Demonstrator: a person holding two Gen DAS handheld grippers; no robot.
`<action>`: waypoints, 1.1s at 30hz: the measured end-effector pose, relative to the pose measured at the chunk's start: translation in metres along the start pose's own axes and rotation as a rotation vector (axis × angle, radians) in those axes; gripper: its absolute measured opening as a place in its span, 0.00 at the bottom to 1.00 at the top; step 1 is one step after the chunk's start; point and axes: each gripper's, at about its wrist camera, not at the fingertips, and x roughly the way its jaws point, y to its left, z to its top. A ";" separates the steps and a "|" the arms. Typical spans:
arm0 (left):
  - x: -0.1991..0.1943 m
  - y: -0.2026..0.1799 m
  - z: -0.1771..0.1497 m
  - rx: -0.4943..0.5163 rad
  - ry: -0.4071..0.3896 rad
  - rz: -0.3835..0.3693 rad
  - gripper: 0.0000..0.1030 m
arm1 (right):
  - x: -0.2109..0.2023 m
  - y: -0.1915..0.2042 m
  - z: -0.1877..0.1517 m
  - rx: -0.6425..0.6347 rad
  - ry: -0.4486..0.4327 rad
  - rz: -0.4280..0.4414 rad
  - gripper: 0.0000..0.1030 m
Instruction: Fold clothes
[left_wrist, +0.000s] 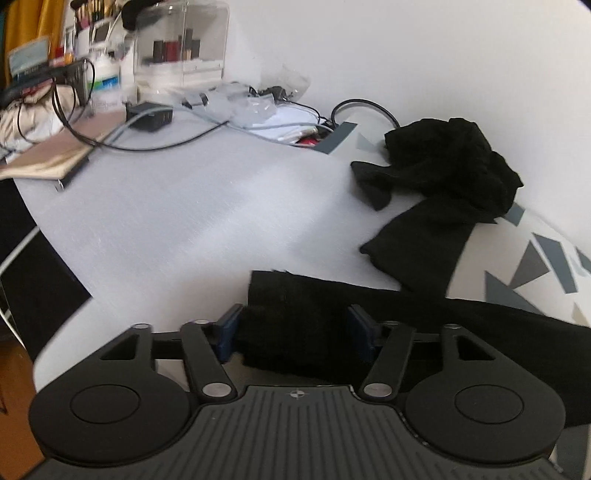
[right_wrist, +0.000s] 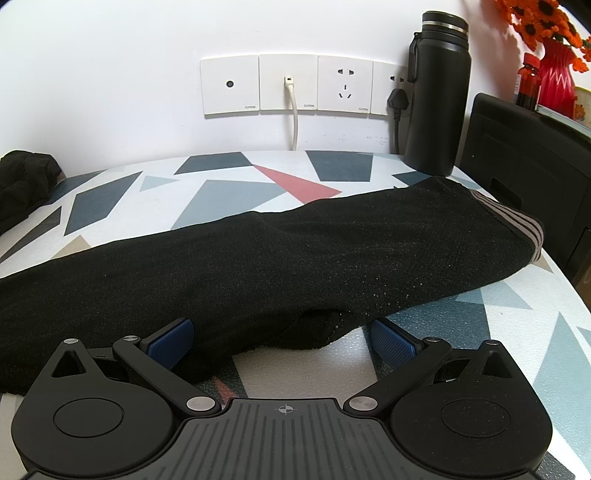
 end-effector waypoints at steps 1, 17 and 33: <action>0.004 0.002 0.000 0.003 0.022 -0.004 0.67 | 0.000 0.000 0.000 0.000 0.000 0.000 0.99; -0.001 -0.008 0.004 -0.024 0.049 -0.077 0.17 | 0.000 0.000 0.000 -0.001 0.001 -0.001 0.99; -0.052 -0.162 0.010 0.183 -0.092 -0.327 0.15 | -0.010 -0.035 0.028 0.000 0.034 -0.110 0.99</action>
